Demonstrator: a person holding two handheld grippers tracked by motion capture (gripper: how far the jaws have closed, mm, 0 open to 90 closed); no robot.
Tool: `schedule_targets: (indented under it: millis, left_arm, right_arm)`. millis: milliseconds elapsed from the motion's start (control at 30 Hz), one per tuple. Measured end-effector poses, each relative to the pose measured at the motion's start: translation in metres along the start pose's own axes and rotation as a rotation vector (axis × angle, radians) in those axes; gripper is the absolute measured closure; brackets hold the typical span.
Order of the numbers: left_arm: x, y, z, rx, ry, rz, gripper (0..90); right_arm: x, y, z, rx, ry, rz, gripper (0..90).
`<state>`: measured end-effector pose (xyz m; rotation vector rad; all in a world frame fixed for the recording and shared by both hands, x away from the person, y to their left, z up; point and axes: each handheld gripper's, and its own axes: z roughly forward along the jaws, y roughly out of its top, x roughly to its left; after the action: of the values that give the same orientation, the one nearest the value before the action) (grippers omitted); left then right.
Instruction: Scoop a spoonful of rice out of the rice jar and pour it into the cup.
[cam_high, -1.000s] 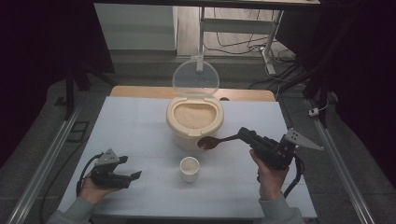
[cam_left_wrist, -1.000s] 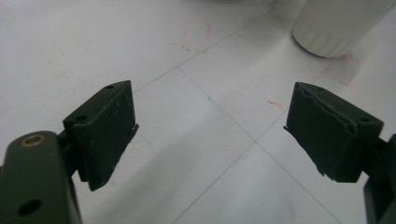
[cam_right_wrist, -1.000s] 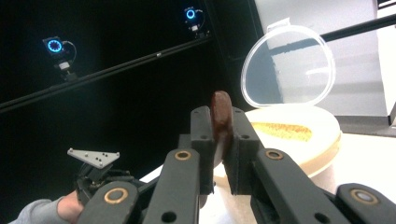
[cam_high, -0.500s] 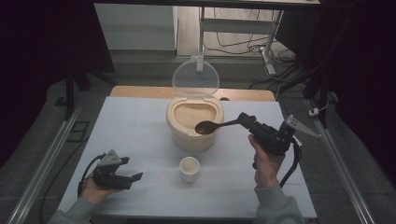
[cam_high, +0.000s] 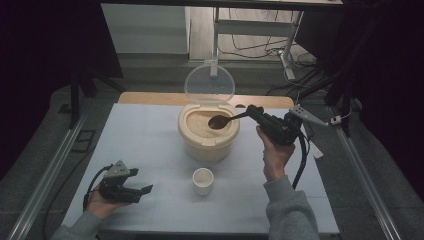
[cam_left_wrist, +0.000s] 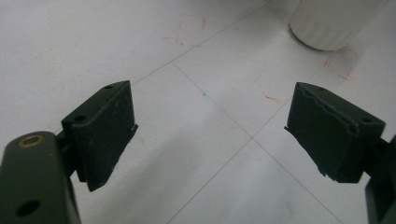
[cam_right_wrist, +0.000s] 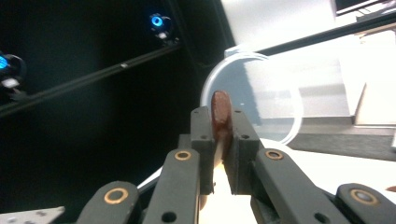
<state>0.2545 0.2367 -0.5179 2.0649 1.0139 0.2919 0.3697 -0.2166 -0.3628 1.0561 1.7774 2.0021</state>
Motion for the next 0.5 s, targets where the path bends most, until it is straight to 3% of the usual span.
schedule_targets:
  millis: [200, 333, 400, 500]
  left_arm:
    - [-0.001, 0.001, 0.001, 0.007, 0.0, 0.005, 15.5]
    - [-0.001, 0.001, 0.001, 0.009, -0.001, 0.008, 15.6]
    - [-0.001, 0.0, 0.001, 0.009, -0.001, 0.006, 15.6]
    - [-0.002, 0.0, 0.001, 0.01, 0.0, 0.008, 16.1]
  right_arm:
    - [-0.002, 0.007, 0.013, 0.029, -0.108, -0.072, 82.7]
    - [-0.002, 0.008, 0.019, 0.049, -0.141, -0.097, 82.7]
    - [0.002, 0.007, 0.025, 0.079, -0.186, -0.173, 82.7]
    - [0.005, 0.006, 0.028, 0.092, -0.211, -0.211, 82.7]
